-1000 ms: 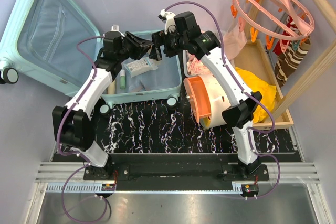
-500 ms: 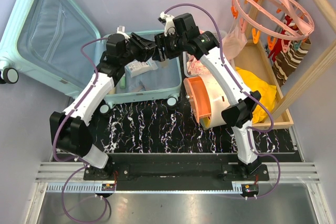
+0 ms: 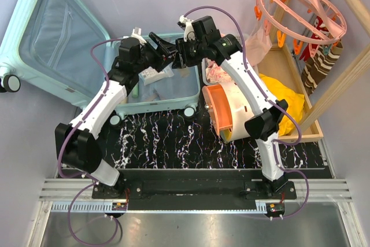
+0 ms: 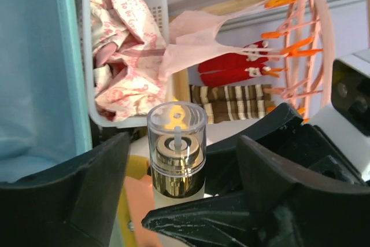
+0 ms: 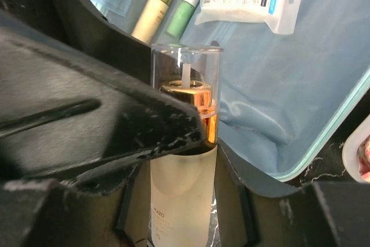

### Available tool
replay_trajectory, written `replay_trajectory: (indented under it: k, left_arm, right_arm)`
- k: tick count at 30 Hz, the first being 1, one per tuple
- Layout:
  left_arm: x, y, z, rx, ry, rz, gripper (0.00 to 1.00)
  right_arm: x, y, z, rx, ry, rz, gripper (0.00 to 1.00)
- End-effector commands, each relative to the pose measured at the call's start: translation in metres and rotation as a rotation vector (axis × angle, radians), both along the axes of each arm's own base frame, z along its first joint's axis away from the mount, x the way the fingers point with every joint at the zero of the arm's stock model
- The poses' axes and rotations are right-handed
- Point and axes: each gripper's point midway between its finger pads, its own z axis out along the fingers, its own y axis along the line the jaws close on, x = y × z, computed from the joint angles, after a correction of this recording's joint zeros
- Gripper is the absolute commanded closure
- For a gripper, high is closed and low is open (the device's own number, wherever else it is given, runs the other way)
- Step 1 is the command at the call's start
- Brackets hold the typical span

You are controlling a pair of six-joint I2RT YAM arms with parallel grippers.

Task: Open, take out, and arrange the luggage
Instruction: Pick up the personal item from the luggage, then place the personal item in the drawer.

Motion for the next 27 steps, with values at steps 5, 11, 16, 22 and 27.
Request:
replay_trajectory:
  k: [5, 11, 16, 22, 27]
  left_arm:
    - [-0.022, 0.010, 0.056, 0.153, -0.213, -0.025, 0.04]
    - [-0.020, 0.082, 0.033, 0.196, -0.137, 0.199, 0.01]
    - [-0.028, 0.143, 0.006, 0.467, -0.202, 0.345, 0.01]
    - [-0.040, 0.156, -0.033, 0.676, -0.271, 0.287, 0.01]
    - [-0.055, 0.139, -0.065, 0.698, -0.257, 0.132, 0.01]
  right_arm:
    - [-0.016, -0.015, 0.052, 0.050, -0.100, -0.054, 1.00]
    - [-0.033, -0.035, 0.060, 0.027, -0.105, -0.079, 1.00]
    - [-0.061, -0.065, 0.074, 0.014, -0.148, -0.105, 1.00]
    - [-0.088, -0.108, 0.043, -0.063, -0.132, -0.200, 1.00]
    - [-0.113, -0.129, 0.022, -0.105, -0.094, -0.208, 1.00]
